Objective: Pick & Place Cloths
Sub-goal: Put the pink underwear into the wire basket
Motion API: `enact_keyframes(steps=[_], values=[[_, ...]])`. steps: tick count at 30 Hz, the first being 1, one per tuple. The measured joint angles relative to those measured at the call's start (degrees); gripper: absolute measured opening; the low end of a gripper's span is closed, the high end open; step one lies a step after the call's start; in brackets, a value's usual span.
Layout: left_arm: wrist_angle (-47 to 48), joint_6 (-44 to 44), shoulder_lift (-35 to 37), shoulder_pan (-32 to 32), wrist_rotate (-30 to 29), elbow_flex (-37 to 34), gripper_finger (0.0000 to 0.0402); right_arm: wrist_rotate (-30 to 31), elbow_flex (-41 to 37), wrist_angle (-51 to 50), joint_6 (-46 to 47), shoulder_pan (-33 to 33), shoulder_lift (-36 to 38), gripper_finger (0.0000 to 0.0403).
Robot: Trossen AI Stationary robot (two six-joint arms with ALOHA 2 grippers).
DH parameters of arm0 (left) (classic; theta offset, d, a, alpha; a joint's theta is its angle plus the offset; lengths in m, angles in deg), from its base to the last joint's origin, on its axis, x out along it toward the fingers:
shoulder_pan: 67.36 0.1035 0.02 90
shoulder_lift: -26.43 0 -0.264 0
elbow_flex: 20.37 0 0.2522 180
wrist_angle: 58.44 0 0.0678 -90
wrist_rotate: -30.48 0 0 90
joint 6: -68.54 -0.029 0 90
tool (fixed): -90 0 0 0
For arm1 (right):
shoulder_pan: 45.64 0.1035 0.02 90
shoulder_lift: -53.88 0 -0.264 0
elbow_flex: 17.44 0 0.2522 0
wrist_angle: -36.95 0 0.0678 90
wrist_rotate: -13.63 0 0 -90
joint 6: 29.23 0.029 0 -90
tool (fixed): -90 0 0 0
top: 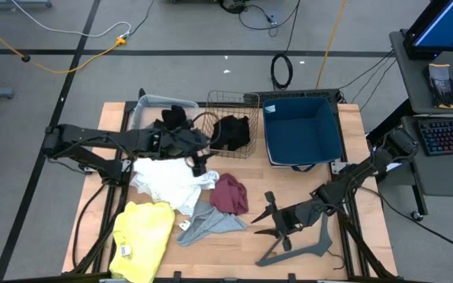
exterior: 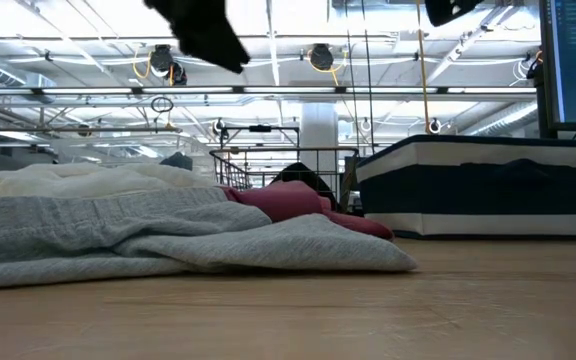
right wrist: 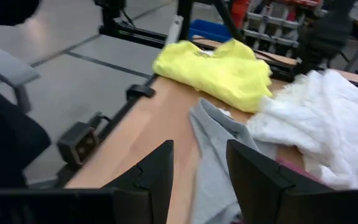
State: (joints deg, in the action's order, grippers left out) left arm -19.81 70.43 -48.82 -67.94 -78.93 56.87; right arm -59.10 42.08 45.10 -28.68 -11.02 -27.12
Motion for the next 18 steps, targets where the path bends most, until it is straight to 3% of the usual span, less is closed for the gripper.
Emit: enact_keyframes(steps=[13, 18], values=[[-14.3, 3.2, 11.8, -4.0, 0.1, -19.5, 0.0255, 2.2, 0.9, -0.3, -0.2, -5.2, -6.5, 0.014], [-16.7, 5.6, 16.6, -5.9, -0.2, -24.6, 0.0255, 2.1, 2.5, -1.2, -3.0, -6.4, -7.1, 0.0163]])
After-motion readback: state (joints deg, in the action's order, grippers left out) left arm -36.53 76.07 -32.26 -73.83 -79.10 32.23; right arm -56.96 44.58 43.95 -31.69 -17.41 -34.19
